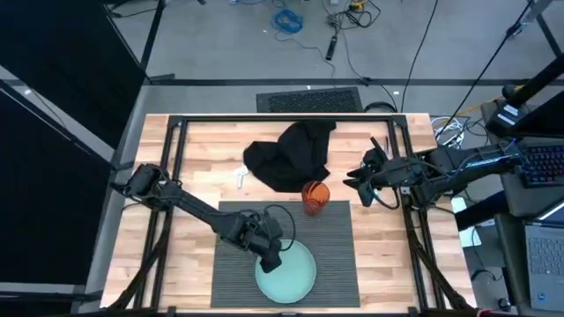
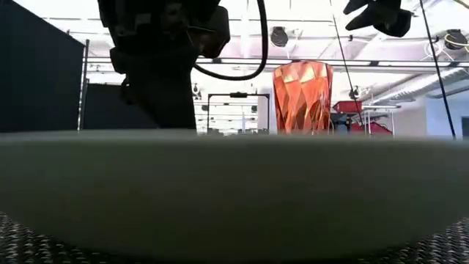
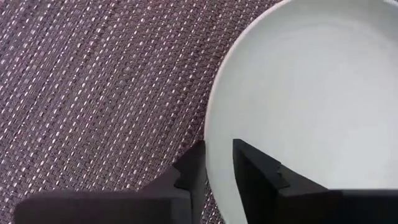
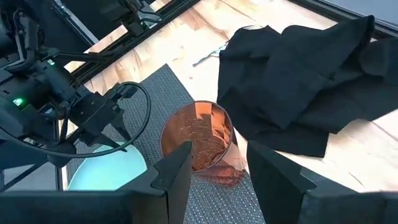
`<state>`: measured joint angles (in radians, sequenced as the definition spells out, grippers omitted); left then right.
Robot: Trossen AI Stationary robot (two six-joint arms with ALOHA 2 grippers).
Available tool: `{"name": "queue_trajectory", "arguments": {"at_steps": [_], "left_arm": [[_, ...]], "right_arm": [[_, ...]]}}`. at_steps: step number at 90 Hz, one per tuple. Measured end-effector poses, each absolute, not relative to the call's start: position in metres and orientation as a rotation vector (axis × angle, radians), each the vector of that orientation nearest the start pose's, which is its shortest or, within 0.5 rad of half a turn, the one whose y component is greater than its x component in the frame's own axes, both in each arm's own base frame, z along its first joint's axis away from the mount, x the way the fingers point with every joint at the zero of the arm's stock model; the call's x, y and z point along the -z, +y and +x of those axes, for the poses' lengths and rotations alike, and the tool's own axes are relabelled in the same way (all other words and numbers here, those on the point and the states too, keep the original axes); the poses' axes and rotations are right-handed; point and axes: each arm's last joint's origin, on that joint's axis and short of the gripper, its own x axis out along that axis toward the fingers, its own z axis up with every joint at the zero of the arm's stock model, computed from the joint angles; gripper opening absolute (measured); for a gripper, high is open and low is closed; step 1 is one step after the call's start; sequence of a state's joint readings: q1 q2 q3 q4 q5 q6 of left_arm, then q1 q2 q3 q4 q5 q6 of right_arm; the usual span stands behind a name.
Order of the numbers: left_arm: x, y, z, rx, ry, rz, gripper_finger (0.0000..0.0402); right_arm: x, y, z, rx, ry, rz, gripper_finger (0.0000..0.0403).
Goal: Set table place
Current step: Put the green plate on the bottom center of the gray mat, then fold the black napkin
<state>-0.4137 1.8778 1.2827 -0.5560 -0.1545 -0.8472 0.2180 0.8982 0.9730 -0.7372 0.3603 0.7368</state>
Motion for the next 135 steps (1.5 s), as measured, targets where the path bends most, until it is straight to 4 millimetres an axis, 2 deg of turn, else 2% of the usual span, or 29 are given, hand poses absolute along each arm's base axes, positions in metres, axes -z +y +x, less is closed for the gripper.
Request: {"name": "queue_trajectory", "arguments": {"at_steps": [24, 36, 46, 57, 73, 89, 102, 115, 124, 135], "left_arm": [[-0.181, -0.141, 0.347, -0.286, 1.081, -0.399, 0.0089], [-0.194, -0.131, 0.346, -0.337, 1.019, -0.389, 0.0089], [-0.215, -0.12, 0.342, -0.382, 0.947, -0.391, 0.0089], [-0.248, -0.103, 0.331, -0.438, 0.839, -0.393, 0.0089], [-0.29, -0.073, 0.305, -0.598, 0.707, -0.353, 0.0089], [-0.318, -0.05, 0.283, -0.714, 0.597, -0.353, 0.0089], [-0.324, -0.037, 0.281, -0.739, 0.567, -0.392, 0.0088], [-0.319, -0.019, 0.286, -0.708, 0.643, -0.443, 0.0088], [-0.314, -0.001, 0.291, -0.689, 0.709, -0.396, 0.0088], [-0.312, 0.031, 0.291, -0.682, 0.772, -0.31, 0.0088]], "right_arm": [[-0.33, 0.027, 0.168, 0.363, 0.548, 0.519, 0.0141], [-0.33, 0.027, 0.168, 0.362, 0.548, 0.519, 0.0141], [-0.33, 0.027, 0.168, 0.362, 0.549, 0.519, 0.0141], [-0.33, 0.027, 0.168, 0.354, 0.553, 0.487, 0.0141], [-0.33, 0.026, 0.168, 0.354, 0.553, 0.472, 0.0141], [-0.33, 0.026, 0.168, 0.35, 0.555, 0.461, 0.0141], [-0.33, 0.026, 0.168, 0.338, 0.562, 0.407, 0.0141], [-0.33, 0.018, 0.17, 0.363, 0.558, 0.363, 0.0141], [-0.332, 0.007, 0.174, 0.404, 0.531, 0.354, 0.0141], [-0.333, -0.013, 0.185, 0.459, 0.495, 0.338, 0.0141]]}}
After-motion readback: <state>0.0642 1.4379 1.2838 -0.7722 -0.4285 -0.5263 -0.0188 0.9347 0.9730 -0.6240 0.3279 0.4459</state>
